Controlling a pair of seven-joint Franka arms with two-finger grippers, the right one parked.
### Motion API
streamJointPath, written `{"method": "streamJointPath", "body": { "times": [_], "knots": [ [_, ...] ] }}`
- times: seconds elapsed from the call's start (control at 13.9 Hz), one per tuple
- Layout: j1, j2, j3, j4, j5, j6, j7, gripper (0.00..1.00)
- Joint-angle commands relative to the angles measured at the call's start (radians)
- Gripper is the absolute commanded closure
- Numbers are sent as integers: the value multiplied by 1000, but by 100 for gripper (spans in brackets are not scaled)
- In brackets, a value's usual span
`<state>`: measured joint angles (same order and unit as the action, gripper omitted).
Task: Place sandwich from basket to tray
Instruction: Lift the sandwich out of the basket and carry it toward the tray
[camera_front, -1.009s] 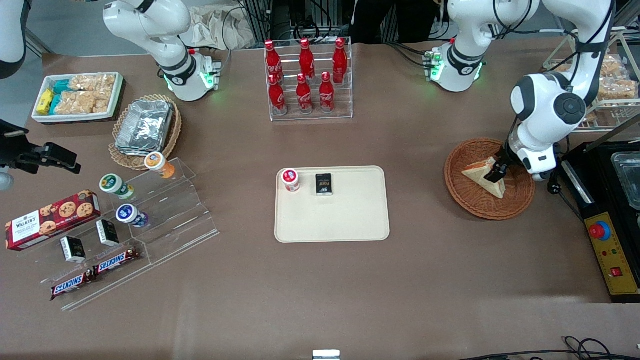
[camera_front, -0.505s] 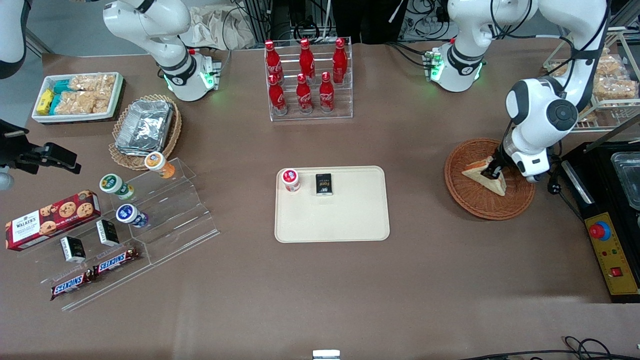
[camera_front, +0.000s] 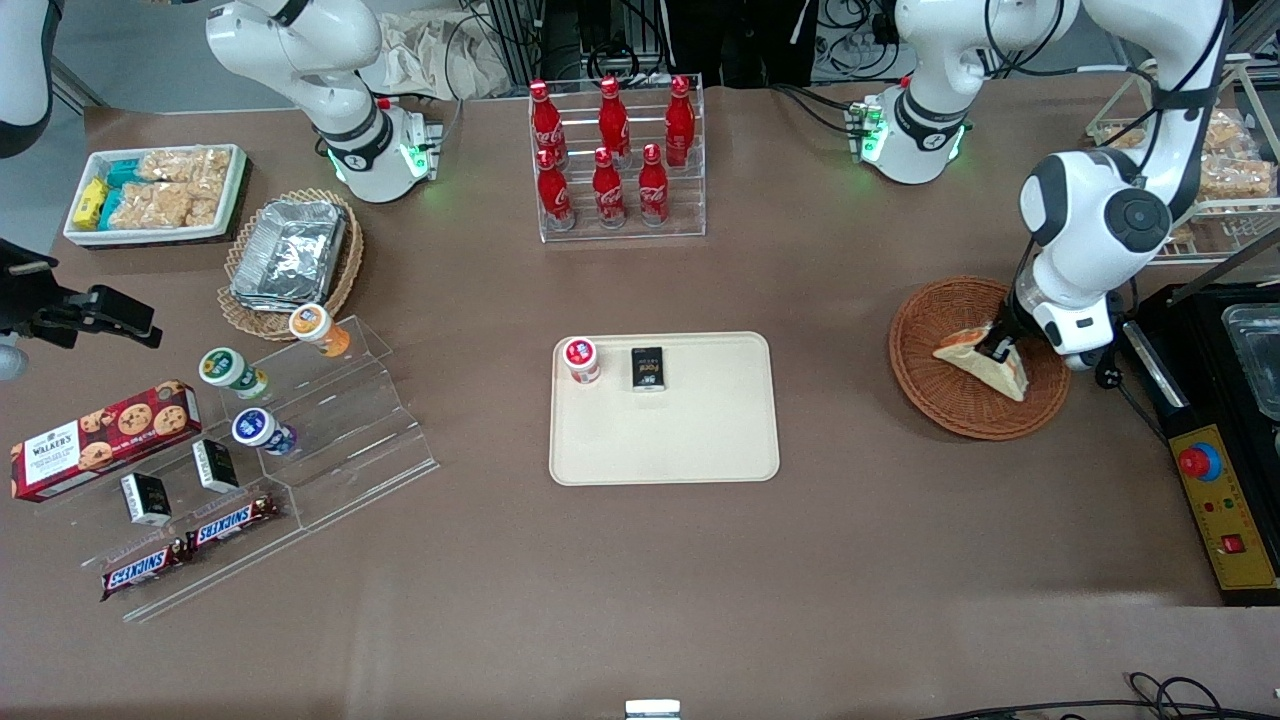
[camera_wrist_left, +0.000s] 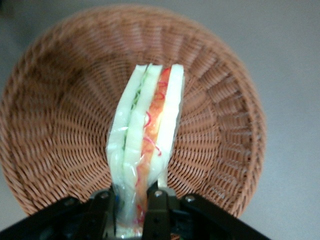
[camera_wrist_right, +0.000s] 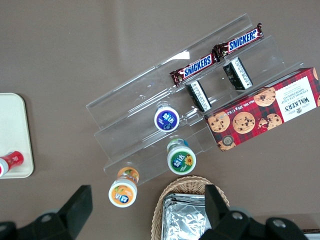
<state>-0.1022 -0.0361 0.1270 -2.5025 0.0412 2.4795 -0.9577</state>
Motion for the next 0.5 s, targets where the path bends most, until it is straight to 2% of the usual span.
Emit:
{"method": "streamJointPath", "body": {
  "times": [0.0, 0.29, 0.43],
  "knots": [
    [-4, -103, -3, 69, 58, -169, 110, 100],
    [-11, -65, -85, 388, 55, -583, 252, 100],
    [-17, -32, -165, 514, 49, -721, 332, 100]
  ]
}}
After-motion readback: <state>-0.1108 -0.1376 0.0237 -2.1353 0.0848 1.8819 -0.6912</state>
